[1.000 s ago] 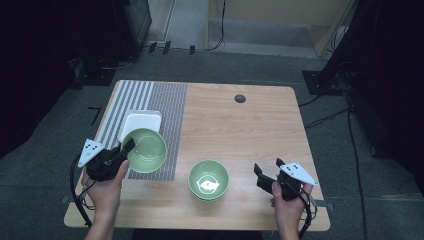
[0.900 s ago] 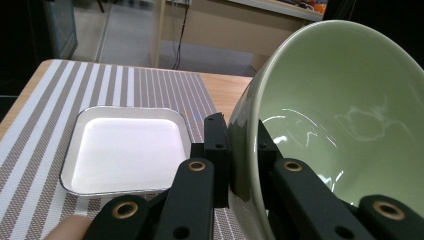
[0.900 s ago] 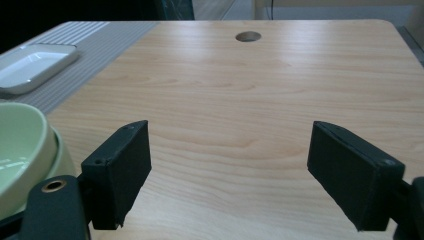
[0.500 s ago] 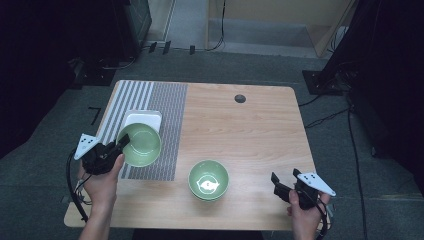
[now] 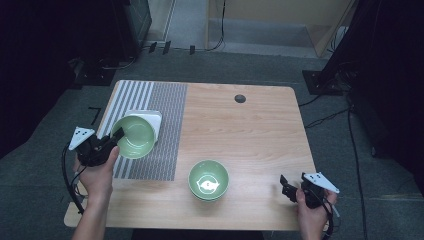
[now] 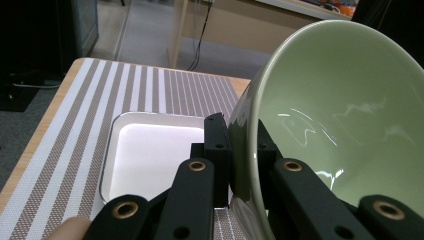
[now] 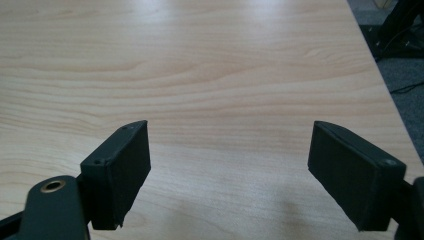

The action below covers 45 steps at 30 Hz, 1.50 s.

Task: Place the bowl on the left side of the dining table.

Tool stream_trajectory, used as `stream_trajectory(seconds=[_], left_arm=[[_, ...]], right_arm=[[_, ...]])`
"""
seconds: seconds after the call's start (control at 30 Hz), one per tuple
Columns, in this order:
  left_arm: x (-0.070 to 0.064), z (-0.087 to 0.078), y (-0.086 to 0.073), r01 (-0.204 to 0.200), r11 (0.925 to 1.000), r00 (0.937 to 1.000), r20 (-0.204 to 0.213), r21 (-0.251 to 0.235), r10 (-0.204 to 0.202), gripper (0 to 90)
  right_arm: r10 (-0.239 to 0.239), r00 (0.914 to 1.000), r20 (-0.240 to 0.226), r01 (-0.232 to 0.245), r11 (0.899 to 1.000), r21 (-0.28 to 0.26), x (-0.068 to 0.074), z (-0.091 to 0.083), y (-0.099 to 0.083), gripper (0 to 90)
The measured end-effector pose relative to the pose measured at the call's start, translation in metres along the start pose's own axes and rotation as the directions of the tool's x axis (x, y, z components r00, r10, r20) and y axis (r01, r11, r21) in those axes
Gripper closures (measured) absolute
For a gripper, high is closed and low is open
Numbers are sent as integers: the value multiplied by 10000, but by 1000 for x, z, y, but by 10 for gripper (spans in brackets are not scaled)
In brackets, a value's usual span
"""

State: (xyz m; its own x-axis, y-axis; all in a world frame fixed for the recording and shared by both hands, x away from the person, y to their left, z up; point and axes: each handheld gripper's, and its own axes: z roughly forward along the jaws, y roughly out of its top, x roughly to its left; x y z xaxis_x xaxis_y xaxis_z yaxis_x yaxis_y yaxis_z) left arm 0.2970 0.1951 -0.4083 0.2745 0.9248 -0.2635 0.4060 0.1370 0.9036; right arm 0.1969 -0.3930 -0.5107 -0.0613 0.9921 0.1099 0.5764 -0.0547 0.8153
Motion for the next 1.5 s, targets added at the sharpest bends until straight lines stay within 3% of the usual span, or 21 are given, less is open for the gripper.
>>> stream_trajectory(seconds=[0.2,0.37,0.5,0.8,0.9,1.03,1.33,1.5], left_arm=[[2,11,6,96,9999,10000,4,73,-96,842],[7,21,6,266,9994,9996,27,208,-267,842],[11,27,6,346,9989,9994,-82,307,-344,842],[19,40,7,384,9981,9985,-407,480,-364,841],[22,46,7,265,9980,9977,-644,580,-228,841],[29,57,4,413,9957,9950,-946,828,-334,841],[42,76,-1,749,9885,9905,-1241,1316,-586,841],[50,89,-4,1014,9802,9859,-1493,1703,-761,841]], right_arm=[[-58,10000,64,52,9963,864,-5,12,-6,166],[-39,9996,297,4,9933,1154,-5,16,-4,161],[-620,9964,573,536,9890,1382,0,19,-4,141],[-585,9965,594,497,9889,1402,2,20,-4,132],[-588,9965,586,501,9888,1406,2,20,-4,132],[-595,9965,587,508,9889,1399,2,20,-4,131],[-596,9965,588,509,9888,1400,2,20,-4,131],[-595,9965,589,508,9888,1401,2,20,-4,132]])
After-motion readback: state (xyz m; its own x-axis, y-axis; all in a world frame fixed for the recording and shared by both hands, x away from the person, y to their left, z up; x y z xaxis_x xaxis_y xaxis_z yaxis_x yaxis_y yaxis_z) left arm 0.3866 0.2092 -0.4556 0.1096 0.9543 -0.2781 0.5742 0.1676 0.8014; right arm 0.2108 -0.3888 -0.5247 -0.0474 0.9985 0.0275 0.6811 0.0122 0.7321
